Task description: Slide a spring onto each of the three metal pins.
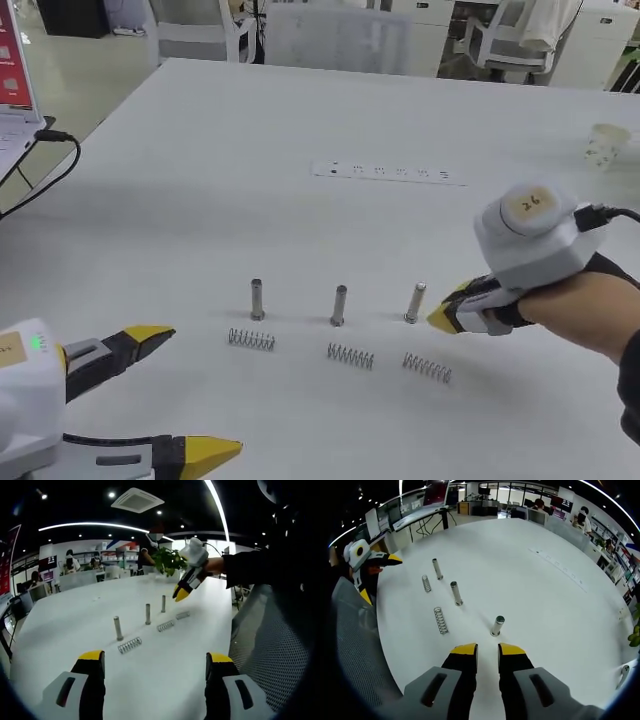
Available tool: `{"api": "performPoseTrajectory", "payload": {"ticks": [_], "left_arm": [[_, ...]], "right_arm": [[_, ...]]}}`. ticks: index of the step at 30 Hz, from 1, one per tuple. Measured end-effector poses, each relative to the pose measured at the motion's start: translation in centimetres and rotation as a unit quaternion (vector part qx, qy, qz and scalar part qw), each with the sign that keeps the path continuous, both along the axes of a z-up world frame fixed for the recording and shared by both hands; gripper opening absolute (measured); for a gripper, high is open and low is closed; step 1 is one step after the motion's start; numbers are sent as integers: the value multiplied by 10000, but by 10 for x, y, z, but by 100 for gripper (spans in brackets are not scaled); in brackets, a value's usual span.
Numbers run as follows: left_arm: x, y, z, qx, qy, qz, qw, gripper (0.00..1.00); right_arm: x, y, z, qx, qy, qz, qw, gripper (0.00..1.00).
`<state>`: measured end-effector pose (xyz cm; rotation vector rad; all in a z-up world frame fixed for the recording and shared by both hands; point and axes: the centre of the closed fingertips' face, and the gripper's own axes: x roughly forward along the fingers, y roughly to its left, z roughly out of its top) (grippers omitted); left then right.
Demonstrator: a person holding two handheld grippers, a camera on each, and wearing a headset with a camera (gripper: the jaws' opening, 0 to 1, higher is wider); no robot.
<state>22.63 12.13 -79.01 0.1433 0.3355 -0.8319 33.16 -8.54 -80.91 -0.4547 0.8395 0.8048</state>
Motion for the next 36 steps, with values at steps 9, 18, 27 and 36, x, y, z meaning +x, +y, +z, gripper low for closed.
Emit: {"api": "performPoseTrajectory", "payload": {"ticks": [9, 18, 27, 36], "left_arm": [[-1, -1, 1, 8, -14, -16, 10000, 79], [-2, 0, 2, 11, -17, -12, 10000, 79], [-4, -2, 1, 15, 17, -36, 10000, 79], [-5, -2, 0, 11, 39, -40, 10000, 78]], "right_arm": [[-14, -3, -13, -194, 217, 313, 9991, 14], [-27, -6, -26, -368, 473, 617, 9963, 15], [-38, -9, -38, -611, 657, 925, 9917, 15], [-41, -10, -47, -807, 762, 1145, 9872, 15]]}}
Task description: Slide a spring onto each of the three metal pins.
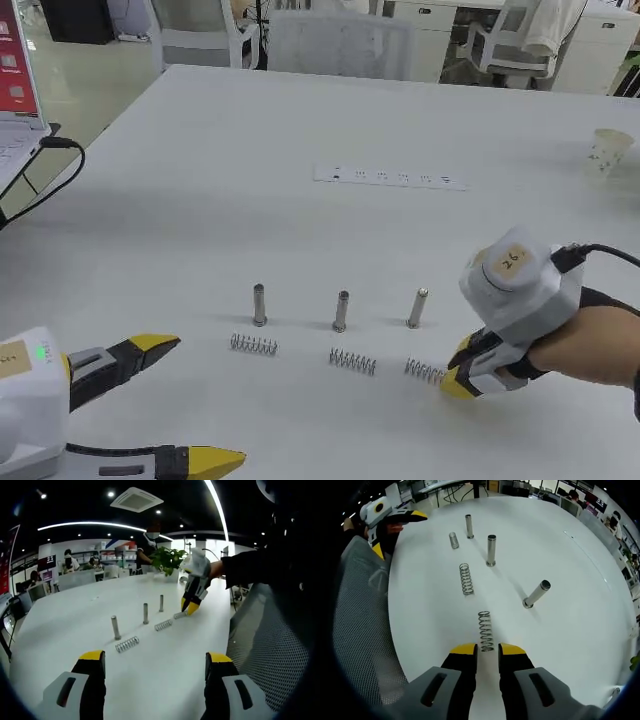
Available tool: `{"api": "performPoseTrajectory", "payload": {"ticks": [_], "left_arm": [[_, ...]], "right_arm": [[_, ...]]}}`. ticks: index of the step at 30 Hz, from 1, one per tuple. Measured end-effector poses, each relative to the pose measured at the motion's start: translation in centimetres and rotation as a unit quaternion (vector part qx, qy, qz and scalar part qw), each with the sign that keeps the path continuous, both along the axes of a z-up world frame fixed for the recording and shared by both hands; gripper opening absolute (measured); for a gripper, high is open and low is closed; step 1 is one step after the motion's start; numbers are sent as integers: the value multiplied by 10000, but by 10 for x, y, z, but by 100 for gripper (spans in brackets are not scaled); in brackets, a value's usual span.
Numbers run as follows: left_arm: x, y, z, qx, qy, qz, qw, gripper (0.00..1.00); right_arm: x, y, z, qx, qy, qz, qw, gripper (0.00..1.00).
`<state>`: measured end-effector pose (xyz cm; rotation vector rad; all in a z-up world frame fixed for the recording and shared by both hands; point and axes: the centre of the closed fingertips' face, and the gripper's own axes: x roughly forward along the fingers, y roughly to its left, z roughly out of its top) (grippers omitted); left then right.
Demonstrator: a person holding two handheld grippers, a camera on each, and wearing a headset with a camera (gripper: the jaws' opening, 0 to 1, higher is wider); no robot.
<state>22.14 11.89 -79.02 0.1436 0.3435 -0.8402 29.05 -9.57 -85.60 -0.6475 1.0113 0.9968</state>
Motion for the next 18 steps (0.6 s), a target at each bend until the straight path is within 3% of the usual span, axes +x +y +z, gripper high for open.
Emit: {"api": "performPoseTrajectory", "payload": {"ticks": [18], "left_arm": [[0, -1, -2, -45, 38, -30, 10000, 77]], "right_arm": [[-1, 1, -6, -286, 92, 317, 9990, 10]]}}
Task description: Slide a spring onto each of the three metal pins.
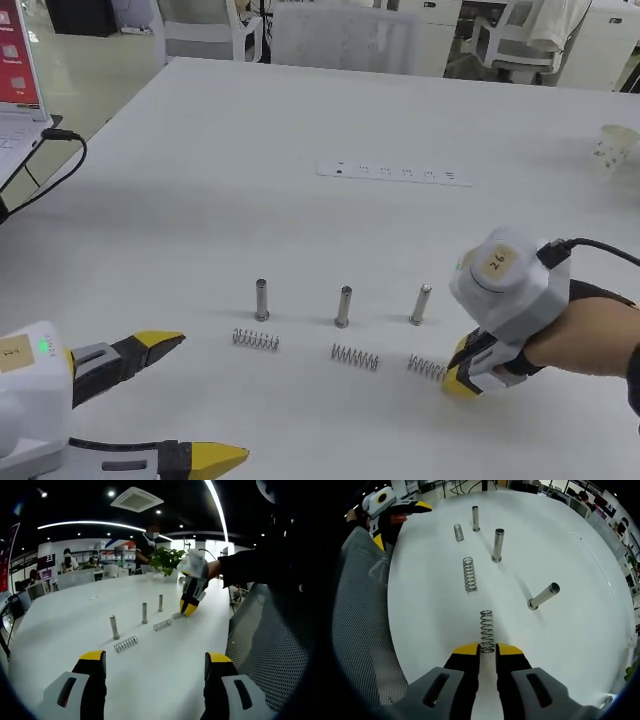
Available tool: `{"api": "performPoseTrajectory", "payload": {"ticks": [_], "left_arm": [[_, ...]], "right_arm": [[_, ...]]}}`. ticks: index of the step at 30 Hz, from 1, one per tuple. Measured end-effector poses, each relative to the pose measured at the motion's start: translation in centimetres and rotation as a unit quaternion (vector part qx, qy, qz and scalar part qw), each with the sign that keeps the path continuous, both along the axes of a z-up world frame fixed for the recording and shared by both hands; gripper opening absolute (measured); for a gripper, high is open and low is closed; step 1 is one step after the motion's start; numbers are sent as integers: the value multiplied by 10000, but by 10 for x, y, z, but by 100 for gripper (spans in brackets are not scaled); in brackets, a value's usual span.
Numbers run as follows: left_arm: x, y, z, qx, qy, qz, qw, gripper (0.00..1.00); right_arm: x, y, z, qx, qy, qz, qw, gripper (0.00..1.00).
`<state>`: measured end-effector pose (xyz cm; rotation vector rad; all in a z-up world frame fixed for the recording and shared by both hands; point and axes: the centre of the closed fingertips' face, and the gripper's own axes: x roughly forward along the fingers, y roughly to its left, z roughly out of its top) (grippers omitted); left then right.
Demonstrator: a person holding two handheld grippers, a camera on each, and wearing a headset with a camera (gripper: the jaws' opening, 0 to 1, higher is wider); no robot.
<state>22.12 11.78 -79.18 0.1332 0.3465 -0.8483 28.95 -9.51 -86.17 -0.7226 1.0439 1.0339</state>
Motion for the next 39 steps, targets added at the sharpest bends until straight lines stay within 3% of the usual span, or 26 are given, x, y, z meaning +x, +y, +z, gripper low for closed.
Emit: {"api": "performPoseTrajectory", "payload": {"ticks": [13, 28, 35, 39], "left_arm": [[-3, -3, 3, 25, -8, -76, 10000, 76], [-8, -22, 10, 28, 46, -532, 9986, 71], [-4, -31, 21, -92, 3, -720, 9974, 67], [-2, -37, 24, -50, -23, -854, 9963, 64]], "right_arm": [[0, 1, 3, 85, -44, -5, 10000, 8], [-19, 31, 35, 392, -115, 426, 9983, 8], [-30, 51, 51, 540, -117, 811, 9952, 8], [-36, 63, 61, 585, -153, 1035, 9928, 8]]}}
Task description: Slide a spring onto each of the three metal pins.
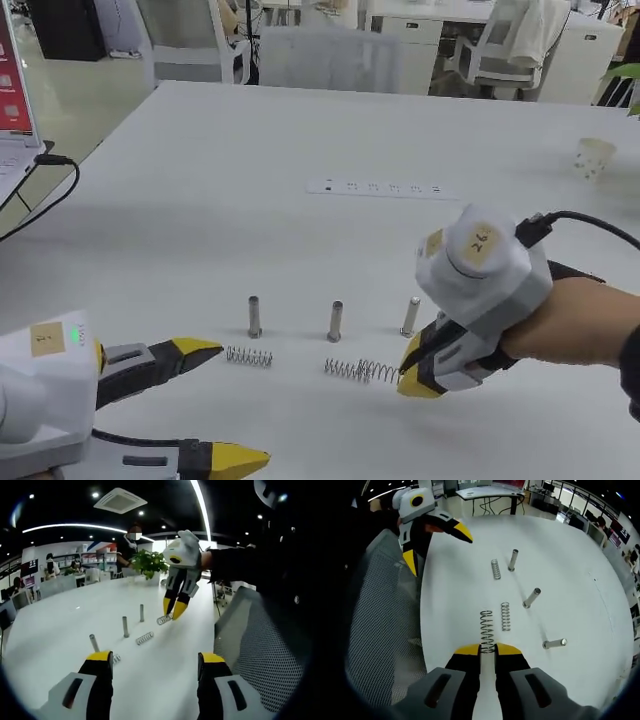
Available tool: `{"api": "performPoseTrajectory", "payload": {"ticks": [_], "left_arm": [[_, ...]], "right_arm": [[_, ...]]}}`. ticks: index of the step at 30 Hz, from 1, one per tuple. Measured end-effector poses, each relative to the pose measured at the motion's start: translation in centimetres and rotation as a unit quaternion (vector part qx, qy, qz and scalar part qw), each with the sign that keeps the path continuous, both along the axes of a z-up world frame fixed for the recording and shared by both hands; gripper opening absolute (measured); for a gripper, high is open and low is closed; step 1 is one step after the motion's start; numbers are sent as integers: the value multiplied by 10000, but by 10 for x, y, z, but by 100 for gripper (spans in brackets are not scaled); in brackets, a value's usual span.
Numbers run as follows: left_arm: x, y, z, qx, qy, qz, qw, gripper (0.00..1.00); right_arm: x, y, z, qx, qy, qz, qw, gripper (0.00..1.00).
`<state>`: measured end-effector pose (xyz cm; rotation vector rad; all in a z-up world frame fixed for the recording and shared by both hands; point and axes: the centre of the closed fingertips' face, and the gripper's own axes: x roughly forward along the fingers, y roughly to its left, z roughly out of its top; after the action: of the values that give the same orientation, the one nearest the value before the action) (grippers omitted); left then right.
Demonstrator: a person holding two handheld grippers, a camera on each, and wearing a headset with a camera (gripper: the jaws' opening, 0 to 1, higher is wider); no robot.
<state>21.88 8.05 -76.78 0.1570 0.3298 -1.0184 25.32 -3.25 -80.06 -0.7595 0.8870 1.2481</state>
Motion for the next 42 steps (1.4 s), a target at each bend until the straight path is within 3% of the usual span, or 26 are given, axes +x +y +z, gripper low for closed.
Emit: {"api": "performPoseTrajectory", "payload": {"ticks": [15, 28, 42], "left_arm": [[-4, -23, 11, -63, -18, -487, 9988, 50], [-10, -37, 15, -20, -147, -886, 9960, 36], [-15, -42, 15, -27, -169, -1082, 9940, 17]], "right_arm": [[-23, 34, 25, 64, -173, 727, 9972, 8], [-39, 55, 33, -12, -279, 1238, 9919, 8], [-47, 61, 36, -8, -352, 1525, 9877, 8]]}}
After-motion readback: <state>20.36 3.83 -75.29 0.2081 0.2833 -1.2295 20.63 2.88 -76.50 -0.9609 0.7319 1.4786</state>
